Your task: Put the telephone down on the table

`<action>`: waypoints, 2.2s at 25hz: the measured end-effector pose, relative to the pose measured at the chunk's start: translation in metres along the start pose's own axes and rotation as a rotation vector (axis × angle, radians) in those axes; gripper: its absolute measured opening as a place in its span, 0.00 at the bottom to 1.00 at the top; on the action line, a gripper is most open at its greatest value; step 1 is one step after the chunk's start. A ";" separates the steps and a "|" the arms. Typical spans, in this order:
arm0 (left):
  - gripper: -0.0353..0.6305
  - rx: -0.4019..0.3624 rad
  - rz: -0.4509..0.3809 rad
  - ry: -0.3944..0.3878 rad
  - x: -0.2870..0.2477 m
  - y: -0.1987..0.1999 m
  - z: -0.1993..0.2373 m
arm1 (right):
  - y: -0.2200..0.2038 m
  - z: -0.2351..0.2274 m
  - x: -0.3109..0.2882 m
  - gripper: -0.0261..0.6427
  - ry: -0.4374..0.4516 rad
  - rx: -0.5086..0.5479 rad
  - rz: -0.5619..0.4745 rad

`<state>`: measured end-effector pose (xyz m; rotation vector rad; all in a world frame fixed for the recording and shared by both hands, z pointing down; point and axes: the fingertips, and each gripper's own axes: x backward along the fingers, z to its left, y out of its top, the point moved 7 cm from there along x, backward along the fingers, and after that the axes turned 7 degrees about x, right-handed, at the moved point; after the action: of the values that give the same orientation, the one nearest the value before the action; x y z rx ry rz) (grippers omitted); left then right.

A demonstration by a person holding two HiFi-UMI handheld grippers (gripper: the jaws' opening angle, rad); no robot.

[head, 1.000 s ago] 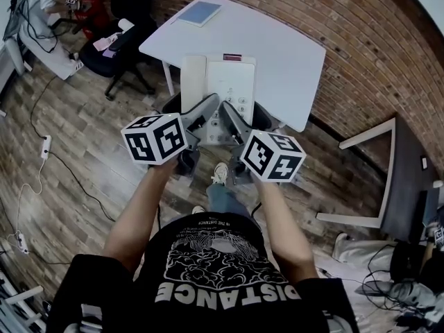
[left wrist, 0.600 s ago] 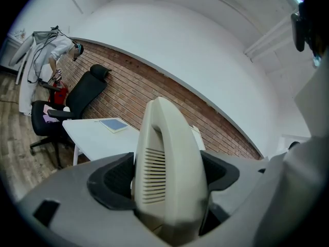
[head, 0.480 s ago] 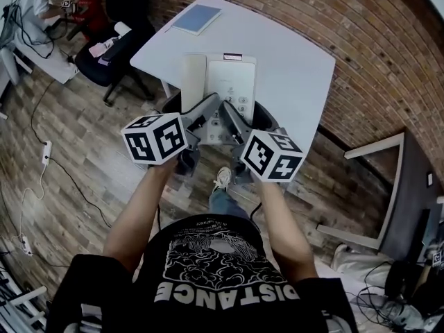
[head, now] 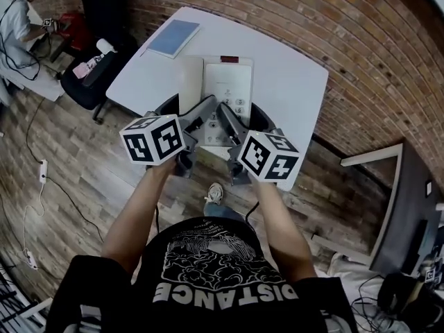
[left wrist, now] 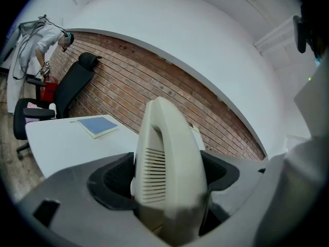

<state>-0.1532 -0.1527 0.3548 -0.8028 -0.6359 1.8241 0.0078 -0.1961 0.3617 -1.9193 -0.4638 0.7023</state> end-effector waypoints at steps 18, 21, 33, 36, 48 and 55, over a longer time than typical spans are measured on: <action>0.64 0.007 0.061 0.030 -0.097 0.017 0.026 | 0.013 -0.073 -0.066 0.52 -0.020 -0.064 0.043; 0.64 0.005 0.083 0.020 -0.108 0.020 0.034 | 0.011 -0.078 -0.075 0.52 -0.041 -0.077 0.047; 0.64 0.015 0.249 -0.040 -0.184 0.042 0.091 | 0.002 -0.109 -0.143 0.52 -0.189 -0.186 0.086; 0.64 0.021 0.293 -0.054 -0.203 0.047 0.106 | -0.001 -0.118 -0.160 0.52 -0.221 -0.215 0.102; 0.64 0.071 0.446 -0.067 -0.258 0.047 0.166 | -0.026 -0.137 -0.220 0.52 -0.328 -0.300 0.167; 0.64 0.102 0.522 -0.076 -0.281 0.039 0.185 | -0.038 -0.148 -0.235 0.52 -0.384 -0.330 0.201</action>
<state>-0.2400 -0.4401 0.5116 -0.8896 -0.3959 2.3484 -0.0745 -0.4206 0.5082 -2.1634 -0.6627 1.1982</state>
